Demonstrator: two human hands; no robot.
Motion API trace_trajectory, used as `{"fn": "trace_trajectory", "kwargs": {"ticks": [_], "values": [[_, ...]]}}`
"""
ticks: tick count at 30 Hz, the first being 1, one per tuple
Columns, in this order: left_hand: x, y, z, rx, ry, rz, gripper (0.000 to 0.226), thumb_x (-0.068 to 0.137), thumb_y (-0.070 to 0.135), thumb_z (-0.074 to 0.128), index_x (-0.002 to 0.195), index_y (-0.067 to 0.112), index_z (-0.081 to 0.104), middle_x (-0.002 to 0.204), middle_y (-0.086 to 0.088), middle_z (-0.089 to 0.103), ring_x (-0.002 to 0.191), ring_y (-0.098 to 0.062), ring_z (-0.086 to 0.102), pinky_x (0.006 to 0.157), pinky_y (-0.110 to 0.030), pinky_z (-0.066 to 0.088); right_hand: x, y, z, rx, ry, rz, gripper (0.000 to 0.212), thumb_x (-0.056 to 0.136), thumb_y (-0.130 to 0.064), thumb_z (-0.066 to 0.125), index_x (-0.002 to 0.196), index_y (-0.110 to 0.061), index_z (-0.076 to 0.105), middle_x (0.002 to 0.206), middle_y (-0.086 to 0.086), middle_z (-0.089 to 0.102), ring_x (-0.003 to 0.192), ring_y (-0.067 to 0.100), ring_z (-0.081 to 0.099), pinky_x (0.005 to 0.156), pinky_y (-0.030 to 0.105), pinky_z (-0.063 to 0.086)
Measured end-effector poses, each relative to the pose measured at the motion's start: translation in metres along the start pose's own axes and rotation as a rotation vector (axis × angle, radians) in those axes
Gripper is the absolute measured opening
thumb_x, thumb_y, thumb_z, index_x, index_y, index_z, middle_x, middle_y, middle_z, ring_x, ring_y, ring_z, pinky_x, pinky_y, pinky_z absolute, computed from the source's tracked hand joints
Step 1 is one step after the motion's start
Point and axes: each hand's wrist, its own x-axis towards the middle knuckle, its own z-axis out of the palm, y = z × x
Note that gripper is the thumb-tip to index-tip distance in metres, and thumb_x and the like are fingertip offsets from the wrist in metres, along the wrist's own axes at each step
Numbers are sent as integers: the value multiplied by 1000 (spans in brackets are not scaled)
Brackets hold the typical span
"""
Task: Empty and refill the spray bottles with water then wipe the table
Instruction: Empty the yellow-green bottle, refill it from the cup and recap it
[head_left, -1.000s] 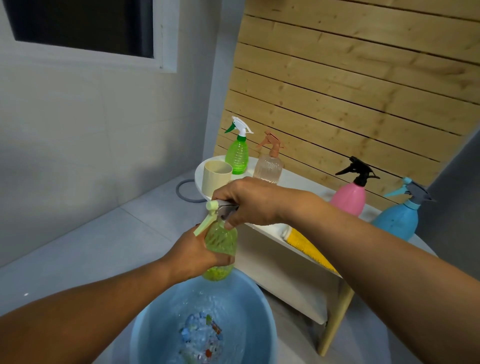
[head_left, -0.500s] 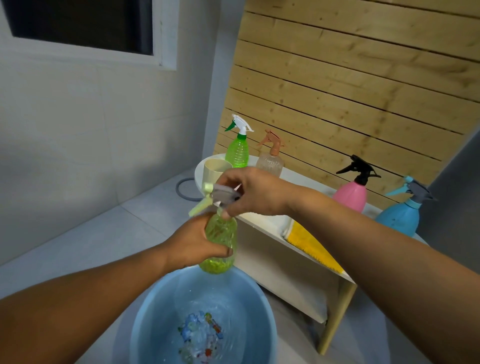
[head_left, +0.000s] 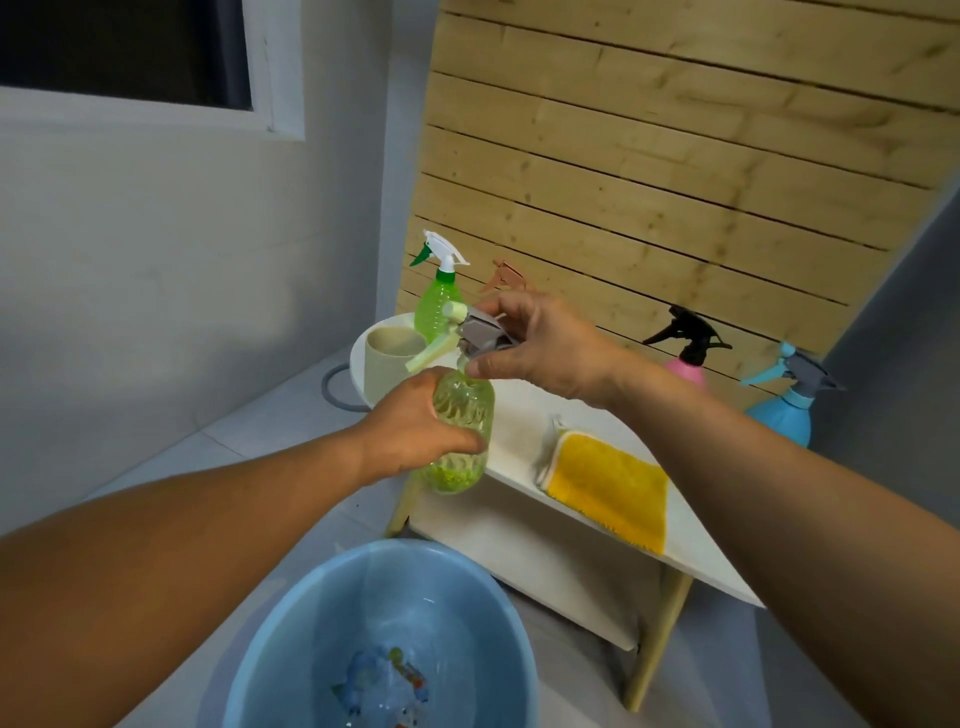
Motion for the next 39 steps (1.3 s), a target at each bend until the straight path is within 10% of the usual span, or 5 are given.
{"fn": "trace_trajectory", "kwargs": {"ticks": [6,12,25,32,39], "values": [[39,15,24,-16,-13,12,60,69,22,92,123,31,66,105,10,77,97,-6,73,87,-30,58,7,19,-28,-34,70,14,37,80,-8,84,112,-10,66,103,18,71,82,17,67,75,34,59],[69,18,46,-8,-18,-15,62,72,21,93,125,32,62,103,15,74,84,10,68,61,-4,45,11,58,-30,133,276,49,41,76,-9,88,104,-26,64,97,4,75,77,5,67,71,23,55],[75,23,52,-172,-110,-84,103,72,25,96,156,31,37,138,6,61,128,-12,59,106,-32,50,17,70,-55,-81,160,61,55,80,-25,87,126,-29,57,93,-8,77,79,-2,68,76,20,52],[69,41,29,-618,117,-158,128,62,32,93,163,42,16,135,10,54,133,-14,50,111,-42,34,14,70,-49,-85,257,82,43,73,-33,91,98,-40,56,92,-13,73,71,-8,64,57,6,43],[89,81,-3,-306,131,189,42,85,30,86,123,38,70,114,14,76,111,-4,69,87,-17,50,14,72,-45,-25,295,126,43,69,-33,93,94,-35,58,87,-10,74,73,6,67,65,27,52]]}}
